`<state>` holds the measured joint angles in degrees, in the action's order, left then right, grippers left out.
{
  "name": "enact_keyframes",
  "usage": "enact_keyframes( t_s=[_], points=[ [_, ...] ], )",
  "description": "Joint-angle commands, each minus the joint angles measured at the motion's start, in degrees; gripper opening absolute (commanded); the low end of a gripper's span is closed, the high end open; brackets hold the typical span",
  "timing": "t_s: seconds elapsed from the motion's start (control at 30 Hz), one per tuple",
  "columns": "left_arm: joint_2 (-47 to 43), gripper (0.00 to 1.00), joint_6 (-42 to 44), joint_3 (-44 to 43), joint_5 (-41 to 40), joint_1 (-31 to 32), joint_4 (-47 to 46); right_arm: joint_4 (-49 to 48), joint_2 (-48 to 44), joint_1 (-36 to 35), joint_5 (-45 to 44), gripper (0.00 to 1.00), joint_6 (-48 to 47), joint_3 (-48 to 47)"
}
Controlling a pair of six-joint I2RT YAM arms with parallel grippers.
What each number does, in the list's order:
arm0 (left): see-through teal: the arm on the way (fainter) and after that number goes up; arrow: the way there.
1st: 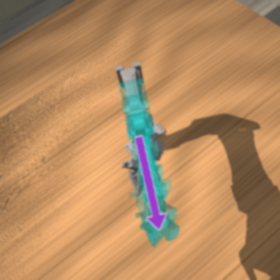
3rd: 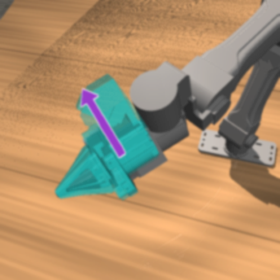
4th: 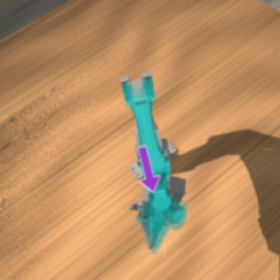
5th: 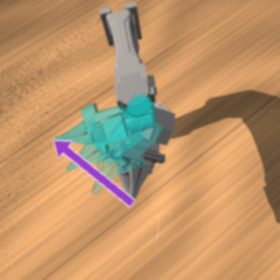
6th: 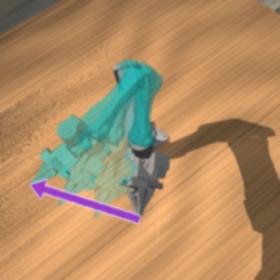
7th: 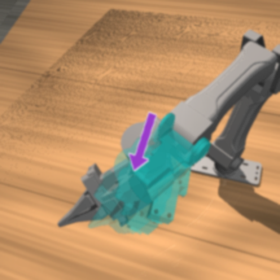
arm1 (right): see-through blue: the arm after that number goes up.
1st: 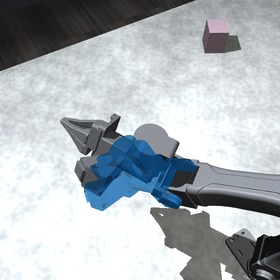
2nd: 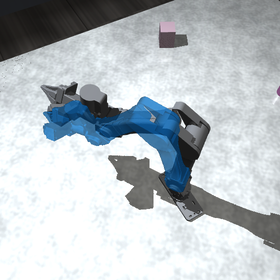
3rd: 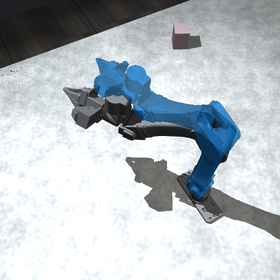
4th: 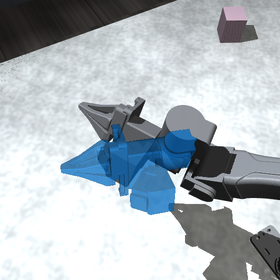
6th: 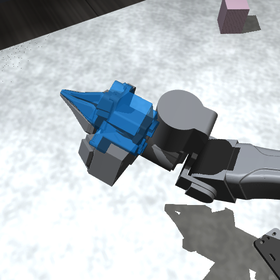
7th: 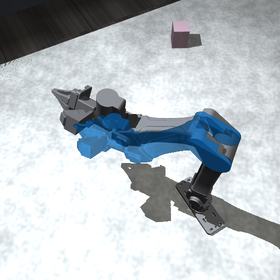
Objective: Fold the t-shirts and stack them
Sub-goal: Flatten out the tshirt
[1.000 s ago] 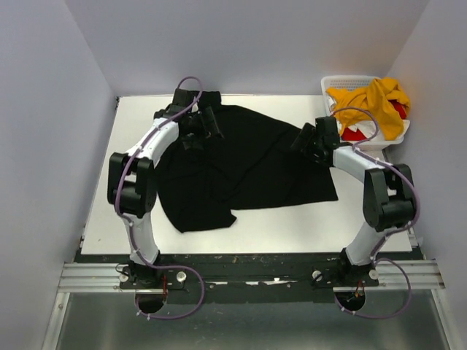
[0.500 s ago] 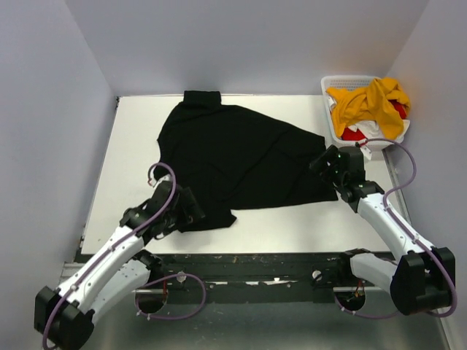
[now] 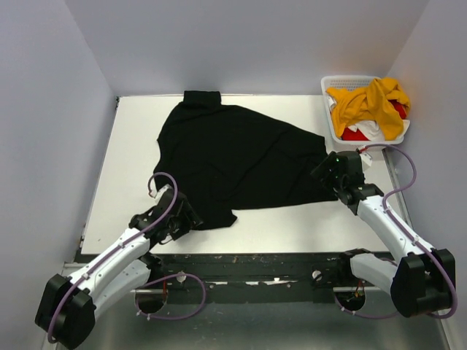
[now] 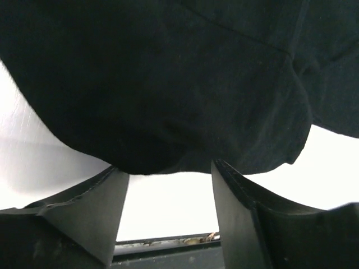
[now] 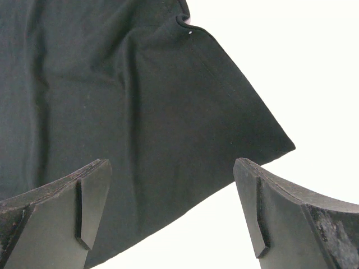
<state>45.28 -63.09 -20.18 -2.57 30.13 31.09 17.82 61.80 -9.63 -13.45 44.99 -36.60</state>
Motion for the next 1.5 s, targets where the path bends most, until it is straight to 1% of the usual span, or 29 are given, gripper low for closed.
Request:
enact_keyframes(
  t_s=[0.0,0.07,0.13,0.17,0.27,0.43,0.57,0.67,0.7,0.83,0.97,1.07,1.13,1.23,1.37,1.47],
  points=[
    [4.66,0.55,-1.25,1.16,-1.42,0.15,-6.84,1.69,-0.24,0.20,-3.22,1.00,0.02,1.01],
    [7.07,0.39,-0.89,0.12,-1.71,0.17,-8.45,1.59,0.15,0.16,-3.58,1.00,-0.07,1.14],
    [9.24,0.07,-0.48,-1.73,-1.89,0.19,-8.48,1.51,0.53,0.26,-3.77,1.00,-0.14,1.07],
    [9.84,0.00,-0.14,-2.83,-1.82,0.19,-8.12,1.66,0.73,0.21,-3.93,1.00,-0.23,1.04],
    [9.83,0.00,1.99,-5.95,-0.66,0.20,-6.56,2.20,0.73,0.28,-4.76,1.00,-0.62,1.00],
    [6.07,0.00,4.87,-10.41,1.73,0.19,-4.01,4.23,-0.12,0.19,-6.91,1.00,-1.69,0.88],
    [6.04,0.00,7.40,-15.83,-0.44,0.10,0.77,6.69,-0.35,0.19,-8.10,1.00,-2.10,0.61],
    [8.76,0.00,8.69,-19.25,-1.47,-0.36,3.44,8.03,-0.23,0.22,-8.61,1.00,-2.37,0.60],
    [9.72,0.00,9.31,-19.97,-0.65,-0.74,3.38,8.47,-0.14,0.23,-8.83,1.00,-2.36,0.60],
    [14.82,0.00,11.53,-22.45,2.40,-2.23,-0.28,9.66,-0.01,0.23,-9.13,1.00,-2.59,0.76],
    [24.71,0.00,13.61,-28.68,2.48,-3.11,0.93,10.71,0.87,0.21,-8.85,1.00,-2.77,0.36],
    [30.14,0.00,15.10,-32.49,5.41,-3.33,0.08,10.85,1.01,0.22,-9.05,1.00,-2.89,0.13],
    [31.72,0.00,15.78,-33.33,6.03,-3.37,-1.14,10.89,0.95,0.20,-9.21,1.00,-2.76,0.10],
    [31.71,0.00,16.20,-33.30,5.10,-3.36,-1.03,12.34,0.42,0.13,-10.73,1.00,-0.48,0.25],
    [28.70,0.00,16.72,-30.92,3.01,-3.32,-0.60,16.71,-2.17,0.18,-14.80,1.00,4.45,1.44],
    [25.62,0.00,17.73,-28.36,3.01,-3.33,-1.78,17.47,-4.09,0.22,-14.76,1.00,7.21,3.97]
  ],
)
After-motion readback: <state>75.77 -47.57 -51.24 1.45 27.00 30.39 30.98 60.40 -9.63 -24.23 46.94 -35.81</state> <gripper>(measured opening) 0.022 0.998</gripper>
